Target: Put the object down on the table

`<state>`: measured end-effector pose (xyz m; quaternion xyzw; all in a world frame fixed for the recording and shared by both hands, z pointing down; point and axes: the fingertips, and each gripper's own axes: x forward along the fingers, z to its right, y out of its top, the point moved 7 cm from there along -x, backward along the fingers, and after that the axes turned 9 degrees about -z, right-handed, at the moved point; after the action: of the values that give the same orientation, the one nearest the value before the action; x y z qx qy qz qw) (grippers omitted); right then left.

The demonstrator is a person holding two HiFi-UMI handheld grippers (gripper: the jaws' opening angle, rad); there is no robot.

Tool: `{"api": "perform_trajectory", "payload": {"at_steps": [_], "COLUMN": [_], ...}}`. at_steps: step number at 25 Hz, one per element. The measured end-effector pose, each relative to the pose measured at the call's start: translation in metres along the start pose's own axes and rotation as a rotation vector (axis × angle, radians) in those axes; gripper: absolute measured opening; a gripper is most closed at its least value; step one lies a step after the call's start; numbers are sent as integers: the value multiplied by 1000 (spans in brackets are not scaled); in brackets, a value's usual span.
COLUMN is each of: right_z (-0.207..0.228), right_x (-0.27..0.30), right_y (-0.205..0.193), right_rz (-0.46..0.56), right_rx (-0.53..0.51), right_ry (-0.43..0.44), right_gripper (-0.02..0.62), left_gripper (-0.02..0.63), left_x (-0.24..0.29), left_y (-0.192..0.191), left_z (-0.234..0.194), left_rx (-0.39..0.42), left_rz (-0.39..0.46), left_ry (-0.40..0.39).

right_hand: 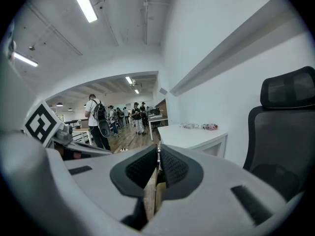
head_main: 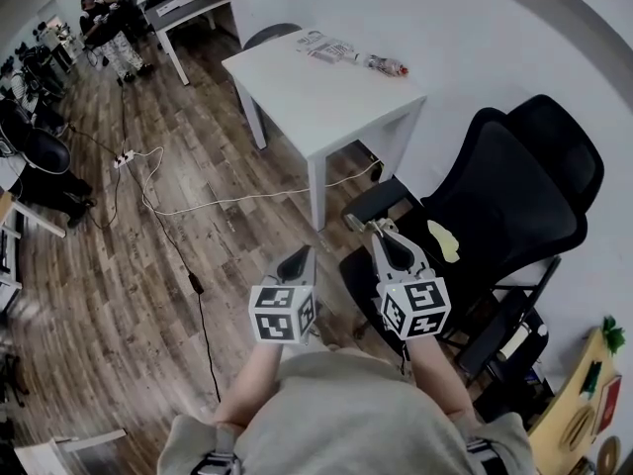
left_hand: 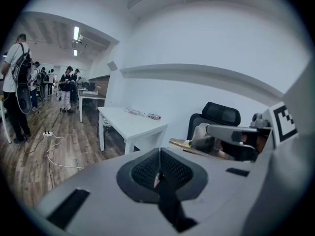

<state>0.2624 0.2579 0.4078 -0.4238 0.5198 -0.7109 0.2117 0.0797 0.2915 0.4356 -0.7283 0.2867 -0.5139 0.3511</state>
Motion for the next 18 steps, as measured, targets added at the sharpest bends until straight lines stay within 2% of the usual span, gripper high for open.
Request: {"api": "perform_trajectory", "payload": {"at_steps": [8, 18], "right_z": [-2, -3], "right_x": [42, 123], "right_y": [22, 67], "right_rz": [23, 39], "right_rx": [4, 12], "right_ry": [-20, -62], "right_gripper": [25, 25], "left_gripper": [11, 11], "left_x": [22, 69], "left_y": [21, 78], "left_z": [-37, -103], "left_rx": [-7, 5], "left_rz": [3, 7], "left_ry": [-9, -59]}}
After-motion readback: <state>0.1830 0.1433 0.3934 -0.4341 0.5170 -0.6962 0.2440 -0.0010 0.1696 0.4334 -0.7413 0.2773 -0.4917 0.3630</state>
